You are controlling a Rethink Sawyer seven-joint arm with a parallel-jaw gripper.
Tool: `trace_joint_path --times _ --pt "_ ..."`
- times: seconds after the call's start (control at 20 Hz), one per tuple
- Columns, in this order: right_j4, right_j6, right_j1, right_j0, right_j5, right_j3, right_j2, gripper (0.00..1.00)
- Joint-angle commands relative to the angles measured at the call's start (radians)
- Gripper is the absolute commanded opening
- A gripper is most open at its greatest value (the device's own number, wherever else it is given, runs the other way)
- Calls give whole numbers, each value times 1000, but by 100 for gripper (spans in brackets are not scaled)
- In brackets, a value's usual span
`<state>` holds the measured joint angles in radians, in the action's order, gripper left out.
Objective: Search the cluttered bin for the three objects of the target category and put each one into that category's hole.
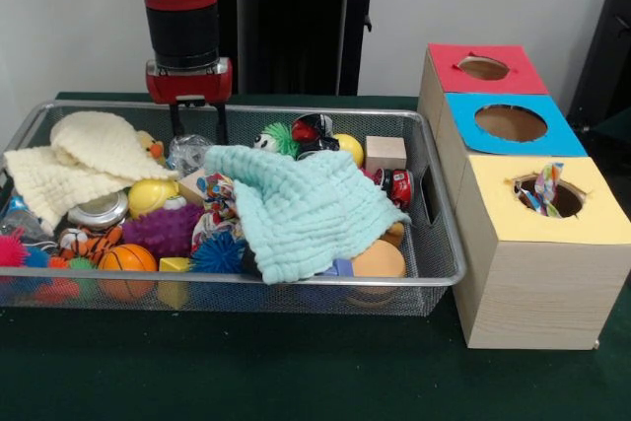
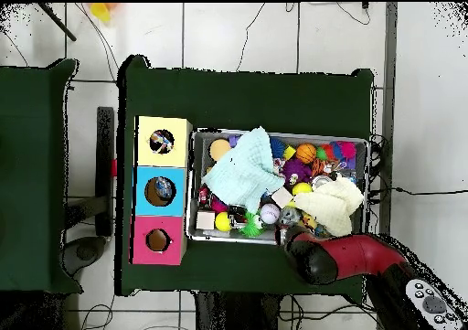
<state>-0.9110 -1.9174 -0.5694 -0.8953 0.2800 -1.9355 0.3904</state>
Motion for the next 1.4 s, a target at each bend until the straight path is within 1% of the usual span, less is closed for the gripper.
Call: trace_joint_path --times 0.05,0.2,0.4,0.6,0.85,0.95,1.2,1.4 --pt "28 97 43 -24 53 131 112 100" --pt "38 96 21 -22 67 124 113 100" --pt "81 115 -54 -15 136 93 123 100" --pt "93 113 -64 -2 153 99 127 100" --pt "136 116 -97 7 194 93 139 100" --pt "150 103 -99 13 200 97 135 100" --pt "157 88 -68 20 175 123 132 100" --pt "169 116 -51 9 182 137 151 100"
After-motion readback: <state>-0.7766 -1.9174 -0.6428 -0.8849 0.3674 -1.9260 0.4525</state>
